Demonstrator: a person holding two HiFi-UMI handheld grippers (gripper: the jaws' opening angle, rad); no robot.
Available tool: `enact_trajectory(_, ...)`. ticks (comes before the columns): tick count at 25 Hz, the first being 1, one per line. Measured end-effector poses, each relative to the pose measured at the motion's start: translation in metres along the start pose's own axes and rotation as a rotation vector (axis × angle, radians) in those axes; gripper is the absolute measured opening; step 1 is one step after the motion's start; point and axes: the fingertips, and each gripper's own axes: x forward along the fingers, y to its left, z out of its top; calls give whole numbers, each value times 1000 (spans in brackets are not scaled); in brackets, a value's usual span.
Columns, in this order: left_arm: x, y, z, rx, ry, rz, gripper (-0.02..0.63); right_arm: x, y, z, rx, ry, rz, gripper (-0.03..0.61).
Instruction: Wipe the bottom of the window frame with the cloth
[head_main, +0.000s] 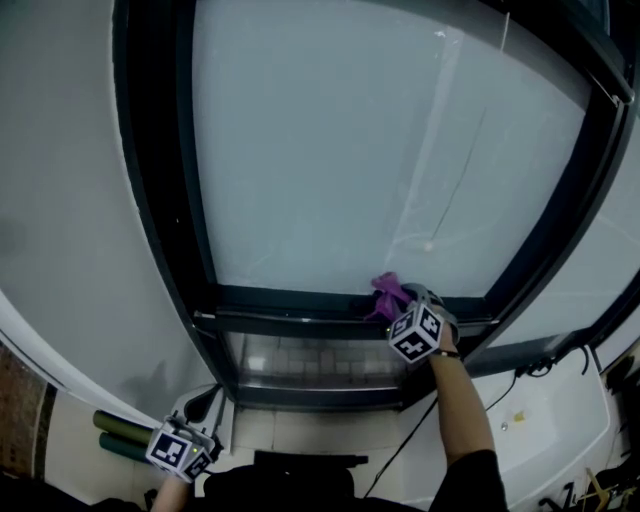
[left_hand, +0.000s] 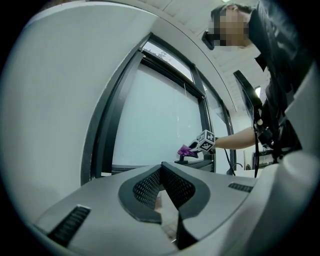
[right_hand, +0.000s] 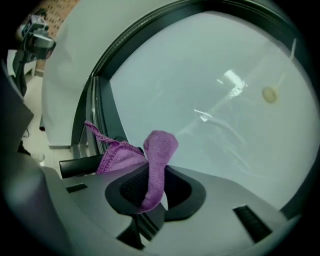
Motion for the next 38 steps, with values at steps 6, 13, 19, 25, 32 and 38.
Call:
enact_trajectory(6, 18, -12, 0, 9, 17, -33, 2, 20, 23, -39, -24, 42, -2, 71)
enact_trajectory(13, 33, -21, -2, 18, 33, -49, 2, 24, 33, -35, -134, 31, 4, 67)
enact_trajectory(19, 51, -28, 6, 34, 13, -73, 2, 25, 34, -36, -180, 28, 18, 69)
enact_trajectory(25, 63, -46, 2, 19, 17, -69, 2, 27, 28, -55, -230, 75, 34, 69)
enact_trajectory(32, 73, -72, -7, 18, 28, -47, 2, 21, 34, -66, -241, 68, 64, 68)
enact_trajectory(38, 89, -76, -2, 52, 18, -103, 2, 23, 22, -74, -215, 92, 44, 67)
